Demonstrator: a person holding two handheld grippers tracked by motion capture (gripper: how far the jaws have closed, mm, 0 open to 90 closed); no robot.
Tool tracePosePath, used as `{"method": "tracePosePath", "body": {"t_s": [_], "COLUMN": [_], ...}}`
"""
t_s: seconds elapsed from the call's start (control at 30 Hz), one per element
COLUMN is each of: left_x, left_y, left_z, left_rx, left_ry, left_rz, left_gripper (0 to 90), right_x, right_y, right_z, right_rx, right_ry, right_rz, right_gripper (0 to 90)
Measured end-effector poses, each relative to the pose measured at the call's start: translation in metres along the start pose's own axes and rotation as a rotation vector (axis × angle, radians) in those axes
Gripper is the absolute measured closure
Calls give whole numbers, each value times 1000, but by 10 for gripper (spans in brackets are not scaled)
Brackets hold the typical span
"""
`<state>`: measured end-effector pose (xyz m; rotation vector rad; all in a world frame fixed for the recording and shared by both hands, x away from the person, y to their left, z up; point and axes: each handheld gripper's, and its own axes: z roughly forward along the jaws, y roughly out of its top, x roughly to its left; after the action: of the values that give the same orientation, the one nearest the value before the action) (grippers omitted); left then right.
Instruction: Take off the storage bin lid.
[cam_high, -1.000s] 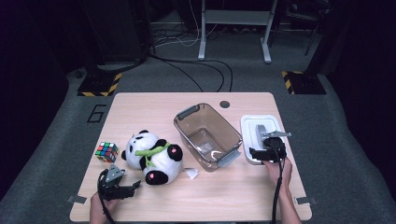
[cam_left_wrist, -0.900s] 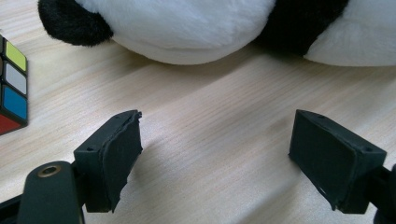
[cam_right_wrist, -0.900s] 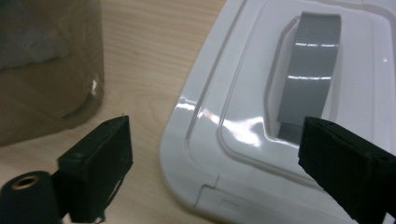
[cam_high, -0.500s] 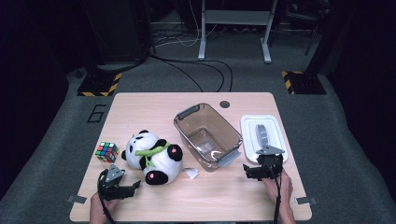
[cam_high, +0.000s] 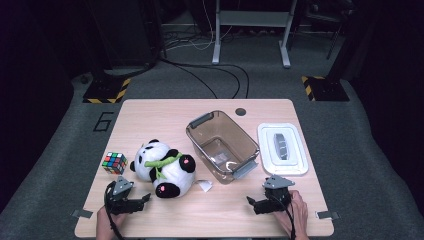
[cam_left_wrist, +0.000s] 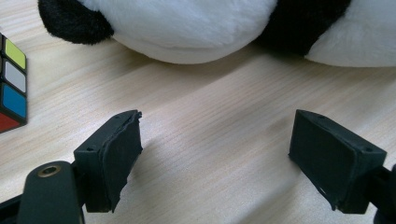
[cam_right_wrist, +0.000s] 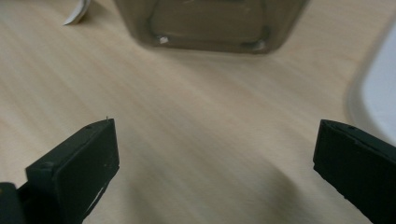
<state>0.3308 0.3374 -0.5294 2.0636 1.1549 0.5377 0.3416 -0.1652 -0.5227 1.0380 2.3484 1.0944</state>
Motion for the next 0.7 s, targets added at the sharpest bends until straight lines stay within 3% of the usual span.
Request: {"method": "tracePosePath", "body": {"t_s": [0.13, 0.27, 0.7], "left_x": [0, 1, 0], "left_y": [0, 0, 0], "left_z": [1, 1, 0], "left_rx": [-4, -2, 5], "left_ry": [2, 7, 18], "left_rz": [-7, -17, -19], "left_gripper": [167, 166, 166], "right_x": [6, 9, 7], "right_y": [-1, 1, 8], "right_z": [7, 11, 20], "right_rx": [46, 90, 89], "right_ry": [64, 77, 121], "right_rz": [-30, -68, -102], "right_gripper": [0, 0, 0]}}
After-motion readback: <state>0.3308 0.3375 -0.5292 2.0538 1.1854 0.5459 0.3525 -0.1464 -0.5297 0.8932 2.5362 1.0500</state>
